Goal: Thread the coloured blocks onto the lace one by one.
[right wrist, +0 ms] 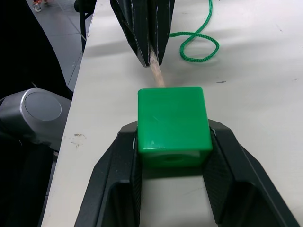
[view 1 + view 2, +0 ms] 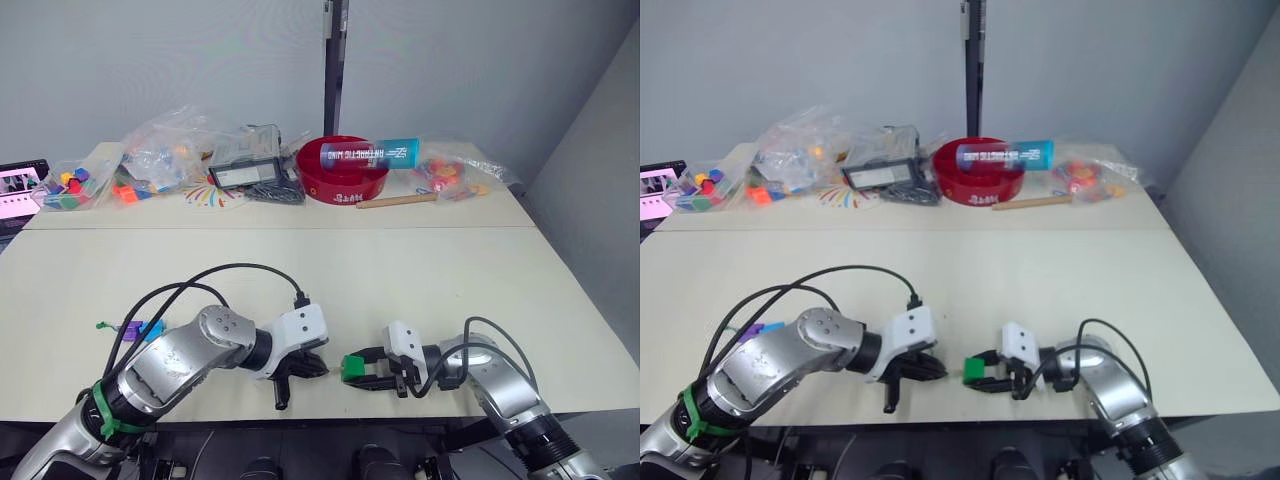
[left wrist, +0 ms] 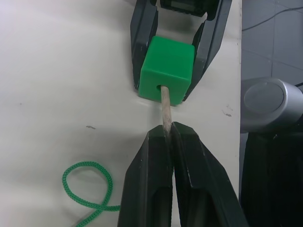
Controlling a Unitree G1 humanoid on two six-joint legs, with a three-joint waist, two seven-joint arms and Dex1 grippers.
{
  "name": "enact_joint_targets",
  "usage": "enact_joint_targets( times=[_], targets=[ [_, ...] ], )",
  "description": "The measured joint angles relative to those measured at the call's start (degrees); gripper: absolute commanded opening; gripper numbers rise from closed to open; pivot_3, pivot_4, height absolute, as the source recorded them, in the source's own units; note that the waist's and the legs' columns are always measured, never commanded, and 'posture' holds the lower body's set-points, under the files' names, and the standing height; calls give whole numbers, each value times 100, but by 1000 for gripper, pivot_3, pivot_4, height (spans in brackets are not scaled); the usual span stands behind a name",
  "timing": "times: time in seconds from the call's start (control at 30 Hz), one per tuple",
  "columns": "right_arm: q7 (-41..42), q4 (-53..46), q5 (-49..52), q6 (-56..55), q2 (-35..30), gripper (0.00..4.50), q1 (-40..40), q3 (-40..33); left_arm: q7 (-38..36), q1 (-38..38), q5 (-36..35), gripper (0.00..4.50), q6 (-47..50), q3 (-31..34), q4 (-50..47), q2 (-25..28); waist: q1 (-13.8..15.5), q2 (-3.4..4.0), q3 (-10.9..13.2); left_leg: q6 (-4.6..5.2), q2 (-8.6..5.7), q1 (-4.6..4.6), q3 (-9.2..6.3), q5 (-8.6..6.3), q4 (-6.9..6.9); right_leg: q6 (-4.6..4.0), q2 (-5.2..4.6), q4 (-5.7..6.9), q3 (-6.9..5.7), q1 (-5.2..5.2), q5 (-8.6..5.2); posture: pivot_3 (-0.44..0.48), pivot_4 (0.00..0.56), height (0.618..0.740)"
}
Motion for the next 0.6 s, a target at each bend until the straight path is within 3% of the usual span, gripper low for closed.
enact_joint_targets(
  times=[0.6],
  targets=[
    [-171, -155, -123, 389, 42, 1188, -54, -89, 407, -43, 51, 0, 243, -35, 321, -603, 18, -1, -1, -2, -4, 6, -1, 1, 4, 0, -3, -1, 0, 12, 1, 0, 150, 731]
  ],
)
